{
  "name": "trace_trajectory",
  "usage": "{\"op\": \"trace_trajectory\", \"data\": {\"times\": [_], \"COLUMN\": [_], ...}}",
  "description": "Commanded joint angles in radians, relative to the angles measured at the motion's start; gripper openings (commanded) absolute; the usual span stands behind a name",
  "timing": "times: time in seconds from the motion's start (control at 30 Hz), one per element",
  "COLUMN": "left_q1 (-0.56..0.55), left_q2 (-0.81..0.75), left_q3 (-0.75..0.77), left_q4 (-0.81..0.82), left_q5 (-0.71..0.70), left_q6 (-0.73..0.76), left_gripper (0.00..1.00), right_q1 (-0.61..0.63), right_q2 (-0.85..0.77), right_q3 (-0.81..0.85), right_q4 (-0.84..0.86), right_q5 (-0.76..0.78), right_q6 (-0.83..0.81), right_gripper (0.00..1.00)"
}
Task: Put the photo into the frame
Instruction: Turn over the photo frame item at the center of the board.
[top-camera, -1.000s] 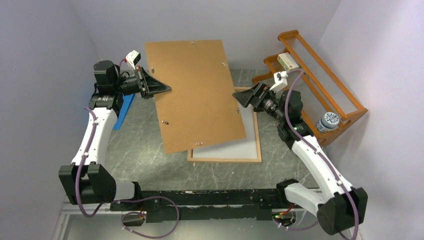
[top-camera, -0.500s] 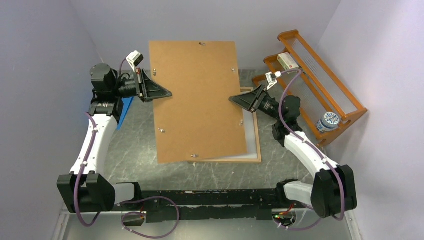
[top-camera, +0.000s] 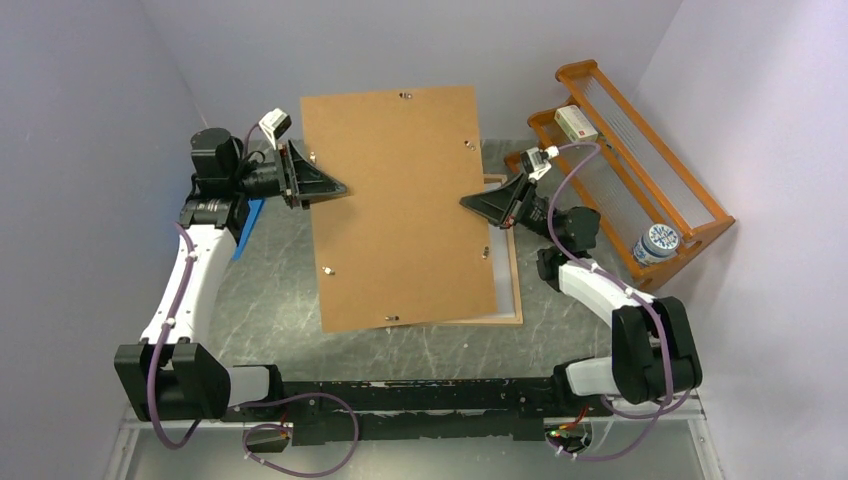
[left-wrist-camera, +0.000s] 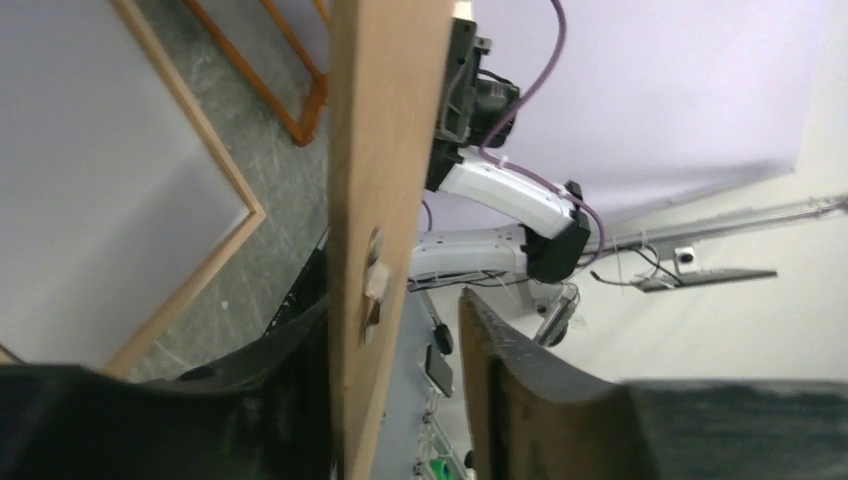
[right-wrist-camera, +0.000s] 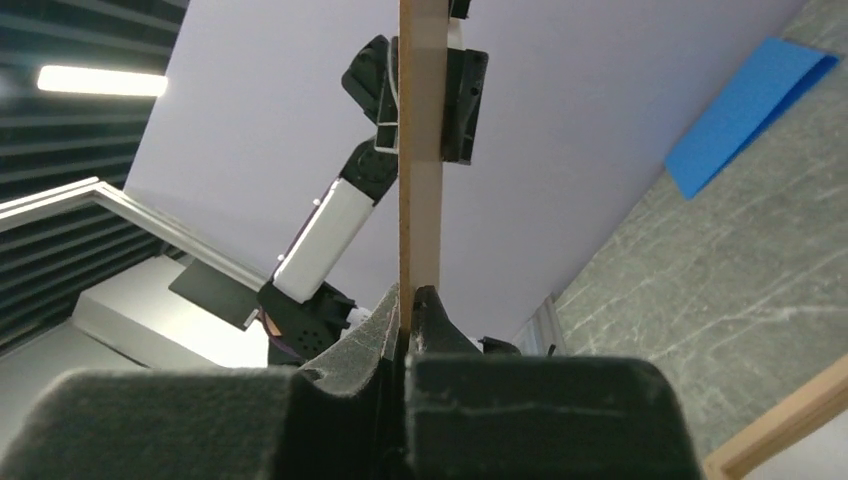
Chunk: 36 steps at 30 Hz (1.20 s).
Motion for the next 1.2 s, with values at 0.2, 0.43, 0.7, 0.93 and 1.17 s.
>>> {"op": "trace_trajectory", "data": {"times": [0.2,0.43,0.7,0.93,1.17], "left_q1": [-0.002,-0.011,-0.169,-0.307,-0.348], "left_q2": [0.024,0.066,0.287,0.552,0.655], "left_q3": [-0.003,-0.132,-0.142,0.004,0.051], "left_q4": [-0.382,-0.382,-0.284,-0.31,-0.314], "left_q5": [-0.325,-0.604,-0.733,-0.855,-0.968], "left_q6": [0.352,0.367,0.336,0.388,0.41], "left_gripper": [0.88,0.89,0.77,0.7,0.52], "right_q1": [-0.052,-0.152,-0.215,-0.223,-0.223], "right_q2": [-0.273,-0.411,-0.43,-0.447,-0.454], "right_q3": [0.0,0.066,0.168,0.186,0.187], "right_q4": [-0.64,-1.148,-1.519,-1.622,-1.634], "right_q5": [0.109,0.19,0.245,0.308,0.313], "right_q6": [-0.333,-0.579,-0.778,-0.838,-0.842], "right_gripper": [0.0,0.0,0.0,0.0,0.0]}}
